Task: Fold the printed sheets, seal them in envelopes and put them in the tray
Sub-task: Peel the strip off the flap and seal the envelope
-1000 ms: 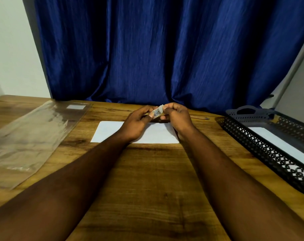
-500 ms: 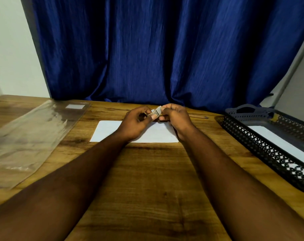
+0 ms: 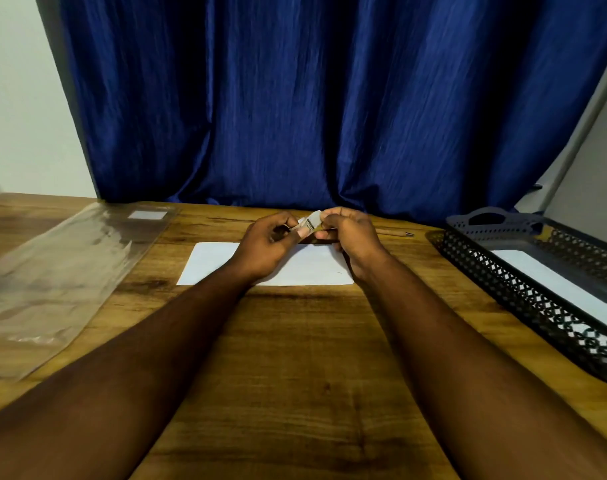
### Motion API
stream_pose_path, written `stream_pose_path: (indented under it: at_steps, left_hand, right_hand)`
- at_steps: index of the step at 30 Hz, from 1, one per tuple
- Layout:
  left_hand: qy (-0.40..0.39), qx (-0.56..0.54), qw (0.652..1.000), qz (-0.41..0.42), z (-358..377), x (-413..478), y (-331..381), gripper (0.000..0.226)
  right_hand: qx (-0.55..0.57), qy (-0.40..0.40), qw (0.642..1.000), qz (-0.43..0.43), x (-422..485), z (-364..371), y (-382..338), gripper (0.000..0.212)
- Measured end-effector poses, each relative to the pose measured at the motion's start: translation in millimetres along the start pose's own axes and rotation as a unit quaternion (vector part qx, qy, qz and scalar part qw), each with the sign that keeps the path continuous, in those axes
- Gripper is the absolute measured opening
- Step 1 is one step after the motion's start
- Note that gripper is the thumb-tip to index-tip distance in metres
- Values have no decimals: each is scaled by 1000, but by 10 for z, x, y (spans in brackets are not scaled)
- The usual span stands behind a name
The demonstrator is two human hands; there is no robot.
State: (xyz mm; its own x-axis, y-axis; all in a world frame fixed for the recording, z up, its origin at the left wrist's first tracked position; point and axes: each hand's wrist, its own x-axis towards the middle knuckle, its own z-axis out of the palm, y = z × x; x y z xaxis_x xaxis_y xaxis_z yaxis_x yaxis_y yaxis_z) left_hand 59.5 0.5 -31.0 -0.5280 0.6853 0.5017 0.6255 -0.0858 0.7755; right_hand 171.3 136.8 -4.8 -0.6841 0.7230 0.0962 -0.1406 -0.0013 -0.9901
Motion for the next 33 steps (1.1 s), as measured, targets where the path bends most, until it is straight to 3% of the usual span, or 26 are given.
stream_pose_path:
  at_steps: [13, 20, 33]
  left_hand:
    - [-10, -13, 1000, -10, 5, 25, -46, 8]
    - [0, -60, 998, -19, -5, 39, -65, 13]
    - [-12, -93, 995, -21, 6, 25, -17, 11]
  right_hand:
    - [35, 30, 998, 36, -12, -24, -33, 18]
    - [-7, -13, 999, 43, 24, -72, -15, 15]
    - [53, -62, 994, 68, 66, -171, 43, 25]
